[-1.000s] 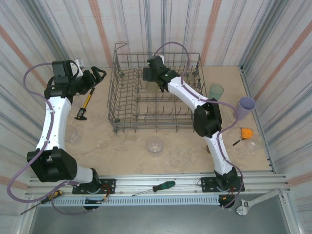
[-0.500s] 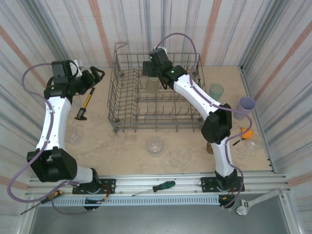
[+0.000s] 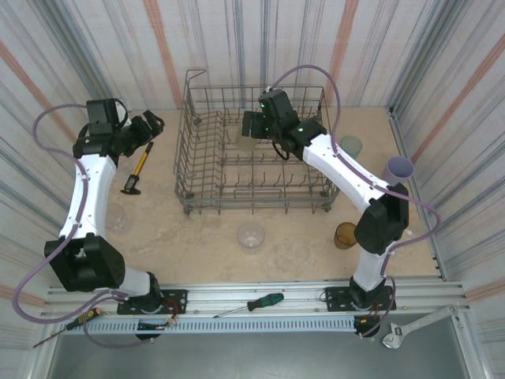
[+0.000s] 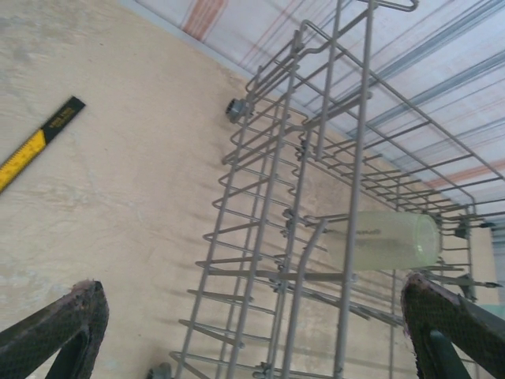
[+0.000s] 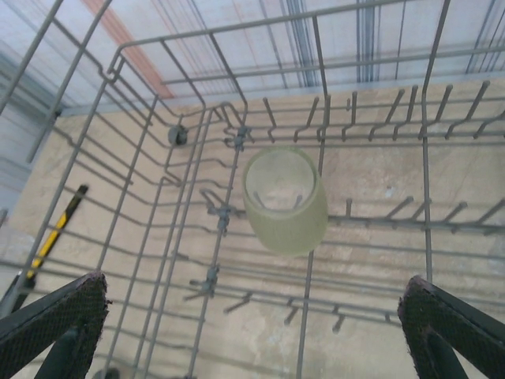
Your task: Load the cups into the dish rack
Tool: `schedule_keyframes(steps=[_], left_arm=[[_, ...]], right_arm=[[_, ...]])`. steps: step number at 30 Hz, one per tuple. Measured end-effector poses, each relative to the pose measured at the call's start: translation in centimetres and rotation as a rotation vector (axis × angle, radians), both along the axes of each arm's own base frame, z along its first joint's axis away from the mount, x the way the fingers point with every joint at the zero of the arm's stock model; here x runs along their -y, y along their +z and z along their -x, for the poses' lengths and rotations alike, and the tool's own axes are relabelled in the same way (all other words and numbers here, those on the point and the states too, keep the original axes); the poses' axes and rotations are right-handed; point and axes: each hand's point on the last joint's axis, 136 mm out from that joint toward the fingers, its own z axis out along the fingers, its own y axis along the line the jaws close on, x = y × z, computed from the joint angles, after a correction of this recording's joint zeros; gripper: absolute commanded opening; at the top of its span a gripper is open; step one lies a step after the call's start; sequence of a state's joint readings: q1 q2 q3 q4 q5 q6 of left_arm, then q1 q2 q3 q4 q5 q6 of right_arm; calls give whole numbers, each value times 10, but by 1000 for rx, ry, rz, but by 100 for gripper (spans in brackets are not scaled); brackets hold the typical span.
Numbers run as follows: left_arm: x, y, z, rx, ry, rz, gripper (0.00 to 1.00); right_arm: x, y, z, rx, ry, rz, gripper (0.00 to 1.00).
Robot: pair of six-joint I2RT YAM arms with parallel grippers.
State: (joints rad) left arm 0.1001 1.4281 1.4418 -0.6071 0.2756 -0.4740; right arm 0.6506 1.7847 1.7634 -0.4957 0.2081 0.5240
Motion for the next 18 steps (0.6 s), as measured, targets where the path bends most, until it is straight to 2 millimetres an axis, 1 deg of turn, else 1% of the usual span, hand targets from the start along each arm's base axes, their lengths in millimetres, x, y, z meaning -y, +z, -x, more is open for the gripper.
schedule_keyframes(steps=[3, 6, 11, 14, 18], left_arm=[[-2, -3, 0, -6, 10, -57, 99], [1, -6, 3, -21, 3, -108, 99], [3, -5, 8, -32, -3, -138, 99], [2, -2, 13, -33, 1, -140, 99], [3, 8, 24, -10, 2, -140, 99]], right_arm=[[9, 0, 15, -10, 9, -4, 99], [17, 0, 29, -20, 14, -13, 99], [33, 1, 49, -28, 17, -18, 99], [45, 4, 59, -24, 15, -29, 99], [66, 8, 72, -16, -6, -38, 99]])
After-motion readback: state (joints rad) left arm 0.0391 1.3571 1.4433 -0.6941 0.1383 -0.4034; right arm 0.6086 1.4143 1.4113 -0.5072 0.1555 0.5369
